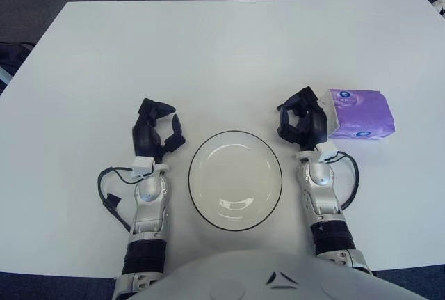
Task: Put the tissue paper into the plate.
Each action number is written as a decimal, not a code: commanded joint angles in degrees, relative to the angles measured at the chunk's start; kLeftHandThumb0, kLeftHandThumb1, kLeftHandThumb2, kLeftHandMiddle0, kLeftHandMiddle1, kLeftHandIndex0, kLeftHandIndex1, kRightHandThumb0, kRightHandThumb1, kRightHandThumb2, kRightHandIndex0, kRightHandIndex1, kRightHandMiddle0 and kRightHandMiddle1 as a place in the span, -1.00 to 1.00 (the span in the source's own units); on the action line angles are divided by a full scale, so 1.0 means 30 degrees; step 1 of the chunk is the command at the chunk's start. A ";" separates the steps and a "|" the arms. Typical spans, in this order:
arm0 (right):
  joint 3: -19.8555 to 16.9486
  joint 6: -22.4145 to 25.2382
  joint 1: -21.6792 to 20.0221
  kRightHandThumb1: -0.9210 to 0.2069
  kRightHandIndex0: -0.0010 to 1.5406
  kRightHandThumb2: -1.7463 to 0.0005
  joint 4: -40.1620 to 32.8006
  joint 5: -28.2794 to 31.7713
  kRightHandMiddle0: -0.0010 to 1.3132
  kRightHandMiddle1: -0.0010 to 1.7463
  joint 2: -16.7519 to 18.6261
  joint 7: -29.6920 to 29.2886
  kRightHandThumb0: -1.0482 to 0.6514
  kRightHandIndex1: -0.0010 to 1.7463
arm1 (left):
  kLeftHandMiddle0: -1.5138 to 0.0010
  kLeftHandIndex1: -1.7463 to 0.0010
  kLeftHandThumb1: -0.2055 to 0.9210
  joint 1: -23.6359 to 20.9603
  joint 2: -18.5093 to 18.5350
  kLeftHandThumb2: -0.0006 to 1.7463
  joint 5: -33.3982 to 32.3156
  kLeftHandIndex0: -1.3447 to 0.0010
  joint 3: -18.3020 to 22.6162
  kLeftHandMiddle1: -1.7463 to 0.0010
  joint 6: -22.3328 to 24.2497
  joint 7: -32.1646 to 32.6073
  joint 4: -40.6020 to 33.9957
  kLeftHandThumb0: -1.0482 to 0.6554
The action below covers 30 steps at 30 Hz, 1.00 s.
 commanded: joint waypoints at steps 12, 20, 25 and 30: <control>-0.0477 -0.4729 0.0448 -0.26 -0.12 -0.25 -0.1455 0.2905 -0.29 1.00 -0.0771 0.2055 -0.27 0.67 | -0.09 -1.00 0.20 0.0971 -0.0037 0.30 0.0043 0.28 -0.0007 -1.00 0.0902 -0.0011 0.1377 -0.27; -0.1505 -0.7751 -0.1219 -0.41 -0.25 -0.12 -0.0018 0.3296 -0.39 1.00 -0.1465 0.2669 -0.24 0.44 | -0.08 -1.00 0.23 0.0834 -0.0105 0.28 0.0089 0.29 0.0012 -1.00 0.1084 0.0119 0.1388 -0.27; -0.1804 -0.7757 -0.2845 -0.77 -0.57 0.19 0.0836 0.5854 -0.59 1.00 -0.1967 0.3796 -0.20 0.37 | -0.05 -1.00 0.23 0.0706 -0.0153 0.28 0.0209 0.29 0.0007 -1.00 0.1166 0.0270 0.1449 -0.27; -0.2776 -0.8946 -0.3563 -0.96 -0.90 0.35 0.2585 1.0050 -0.70 1.00 -0.3088 0.6877 -0.18 0.19 | -0.06 -1.00 0.23 0.0634 -0.0163 0.28 0.0361 0.29 -0.0031 -1.00 0.1329 0.0428 0.1462 -0.27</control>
